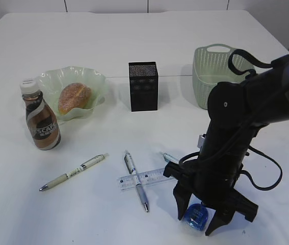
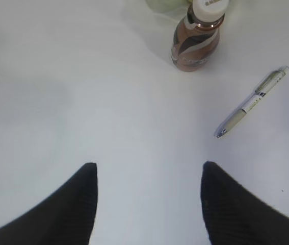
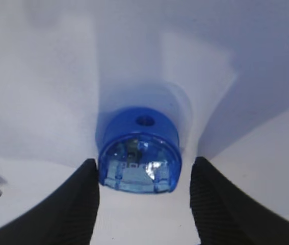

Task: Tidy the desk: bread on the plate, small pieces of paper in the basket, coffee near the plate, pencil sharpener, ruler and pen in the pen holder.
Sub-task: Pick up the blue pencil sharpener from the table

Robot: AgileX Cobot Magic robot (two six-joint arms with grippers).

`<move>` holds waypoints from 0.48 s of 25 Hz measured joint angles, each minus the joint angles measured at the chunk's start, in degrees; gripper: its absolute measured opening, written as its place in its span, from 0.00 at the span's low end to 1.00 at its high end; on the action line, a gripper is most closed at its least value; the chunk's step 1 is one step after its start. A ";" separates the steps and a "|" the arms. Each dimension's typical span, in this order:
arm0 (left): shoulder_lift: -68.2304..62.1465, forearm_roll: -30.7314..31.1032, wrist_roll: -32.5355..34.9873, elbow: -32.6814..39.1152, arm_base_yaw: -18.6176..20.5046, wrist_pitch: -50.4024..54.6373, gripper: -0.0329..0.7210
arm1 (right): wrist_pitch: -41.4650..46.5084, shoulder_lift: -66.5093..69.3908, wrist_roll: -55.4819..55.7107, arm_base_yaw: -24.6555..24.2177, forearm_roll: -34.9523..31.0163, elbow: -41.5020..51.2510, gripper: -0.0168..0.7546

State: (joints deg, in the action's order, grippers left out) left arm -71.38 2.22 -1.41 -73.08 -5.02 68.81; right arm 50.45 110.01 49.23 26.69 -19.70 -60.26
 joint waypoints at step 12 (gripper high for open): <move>0.00 0.00 0.00 0.00 0.00 -0.09 0.62 | -1.83 0.84 -0.24 0.00 0.45 0.00 0.60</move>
State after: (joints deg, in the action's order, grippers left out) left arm -71.38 2.22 -1.41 -73.08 -5.02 68.71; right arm 48.61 110.85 48.99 26.69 -19.25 -60.26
